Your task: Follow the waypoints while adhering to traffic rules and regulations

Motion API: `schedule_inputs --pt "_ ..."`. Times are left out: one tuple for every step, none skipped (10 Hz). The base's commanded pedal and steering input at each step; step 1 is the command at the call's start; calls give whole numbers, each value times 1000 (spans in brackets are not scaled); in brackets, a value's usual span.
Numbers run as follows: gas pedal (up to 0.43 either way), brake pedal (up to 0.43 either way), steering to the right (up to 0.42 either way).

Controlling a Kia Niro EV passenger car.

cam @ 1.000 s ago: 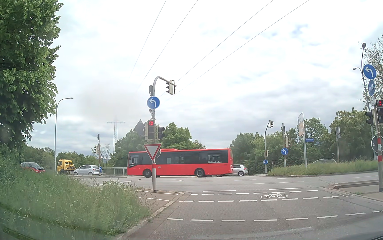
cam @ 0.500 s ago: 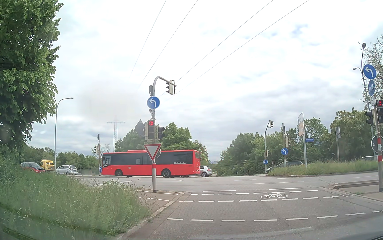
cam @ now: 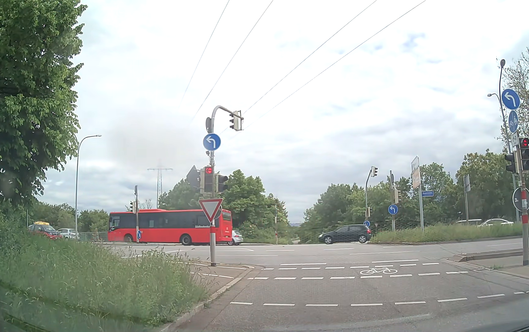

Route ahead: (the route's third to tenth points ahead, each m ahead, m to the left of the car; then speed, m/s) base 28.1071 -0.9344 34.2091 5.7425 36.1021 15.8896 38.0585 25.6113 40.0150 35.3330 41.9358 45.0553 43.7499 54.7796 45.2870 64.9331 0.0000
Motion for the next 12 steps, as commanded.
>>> schedule_inputs --pt "0 244 -6" --pt "0 244 -5" --pt "0 244 -6" --pt "0 244 -5" --pt "0 244 -4" --pt "0 244 -4" --pt "0 244 -4" --pt "0 244 -4" --pt "0 244 -4" --pt "0 244 -4" --pt "0 244 -4" --pt "0 244 -4"
